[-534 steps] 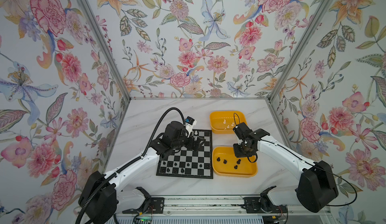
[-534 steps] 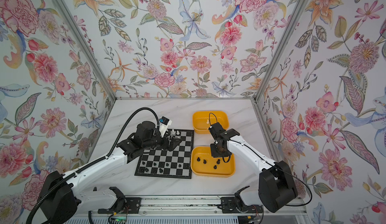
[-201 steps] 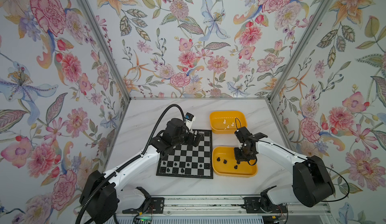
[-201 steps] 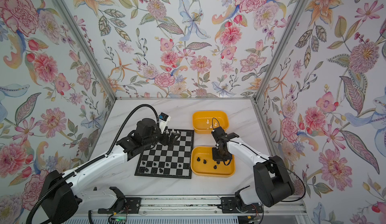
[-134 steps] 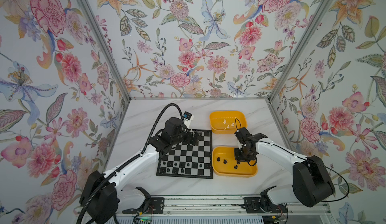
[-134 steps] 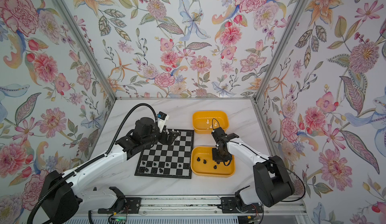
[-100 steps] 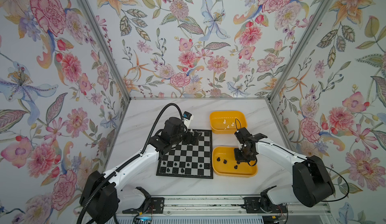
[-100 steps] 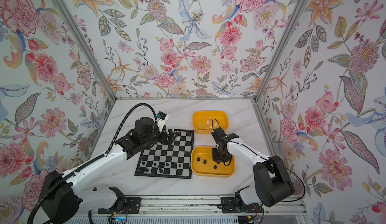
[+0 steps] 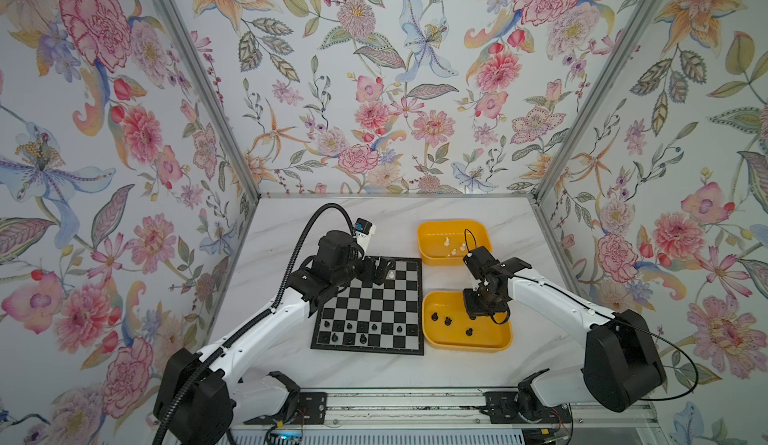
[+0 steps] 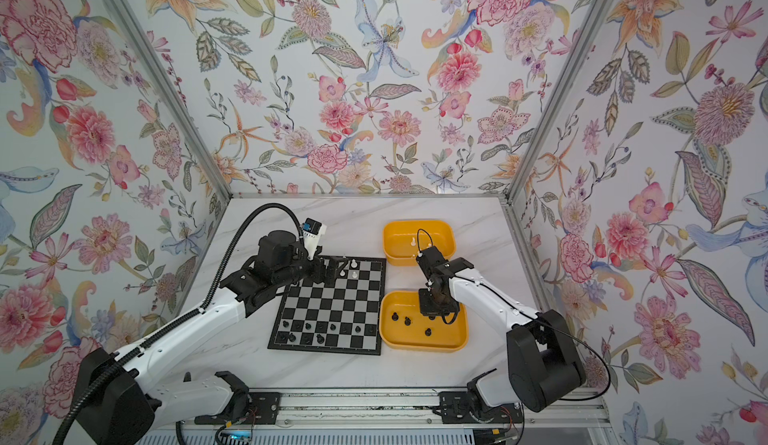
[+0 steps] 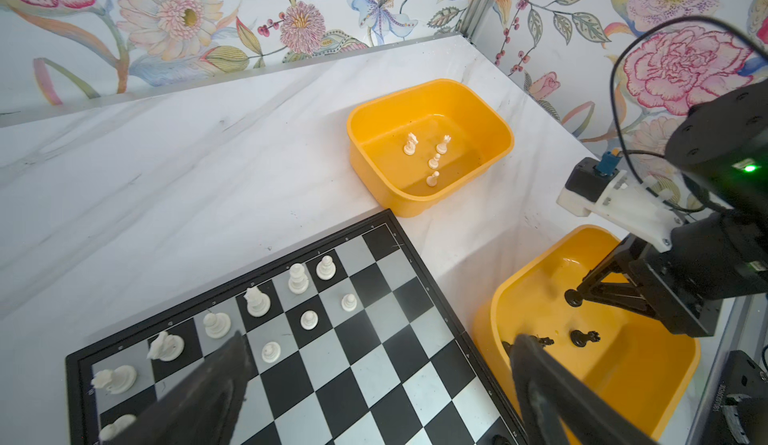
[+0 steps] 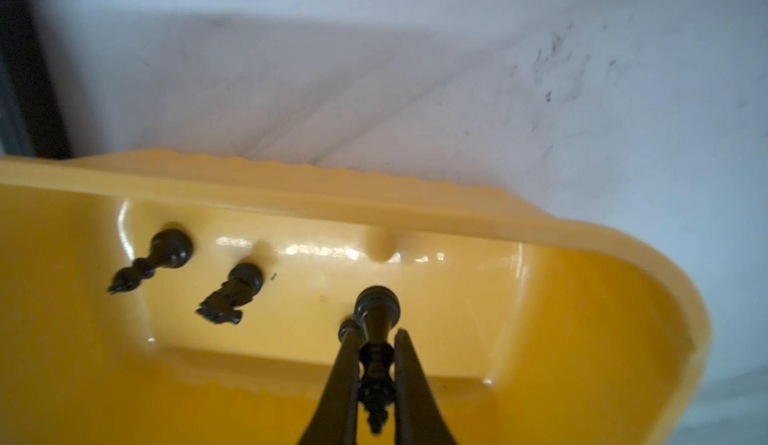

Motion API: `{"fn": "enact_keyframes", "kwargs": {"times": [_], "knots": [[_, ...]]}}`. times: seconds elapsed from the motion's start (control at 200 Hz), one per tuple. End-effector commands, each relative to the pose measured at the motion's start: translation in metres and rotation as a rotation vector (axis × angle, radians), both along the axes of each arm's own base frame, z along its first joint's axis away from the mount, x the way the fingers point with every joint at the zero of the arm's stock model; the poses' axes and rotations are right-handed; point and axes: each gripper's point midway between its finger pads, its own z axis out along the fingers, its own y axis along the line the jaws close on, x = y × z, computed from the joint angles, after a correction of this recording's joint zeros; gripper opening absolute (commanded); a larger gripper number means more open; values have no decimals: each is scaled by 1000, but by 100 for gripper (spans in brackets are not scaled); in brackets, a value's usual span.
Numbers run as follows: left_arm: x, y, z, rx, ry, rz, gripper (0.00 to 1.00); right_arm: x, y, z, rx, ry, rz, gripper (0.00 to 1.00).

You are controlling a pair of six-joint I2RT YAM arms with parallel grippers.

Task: Set up the chess pieces on the board
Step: 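Lift the black piece and carry it over the board with the right gripper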

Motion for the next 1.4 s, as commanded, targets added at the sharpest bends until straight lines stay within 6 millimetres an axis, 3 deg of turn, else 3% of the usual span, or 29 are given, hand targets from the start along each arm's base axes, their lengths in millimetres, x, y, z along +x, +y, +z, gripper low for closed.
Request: {"fn": "enact_keyframes", "kwargs": {"times": [0.0, 0.14, 0.295, 0.55, 0.976, 1.091, 1.391], "knots": [[-9, 22, -3, -11, 15, 38, 99, 4, 8, 31, -20, -42, 13, 13], [-19, 41, 1, -6, 9, 65, 99, 6, 32, 56, -6, -78, 60, 14], [-31, 59, -2, 11, 15, 99, 99, -5, 81, 68, 44, -88, 139, 14], [-42, 73, -25, -46, 69, 172, 99, -34, 155, 59, 46, -57, 291, 14], [-62, 90, -55, -99, 131, 263, 99, -80, 242, 40, 62, -18, 490, 14], [-64, 92, -53, -105, 126, 269, 99, -90, 259, 32, 49, -13, 540, 14], [-53, 99, -67, -68, 184, 297, 99, -96, 270, 16, 50, 12, 559, 14]]}}
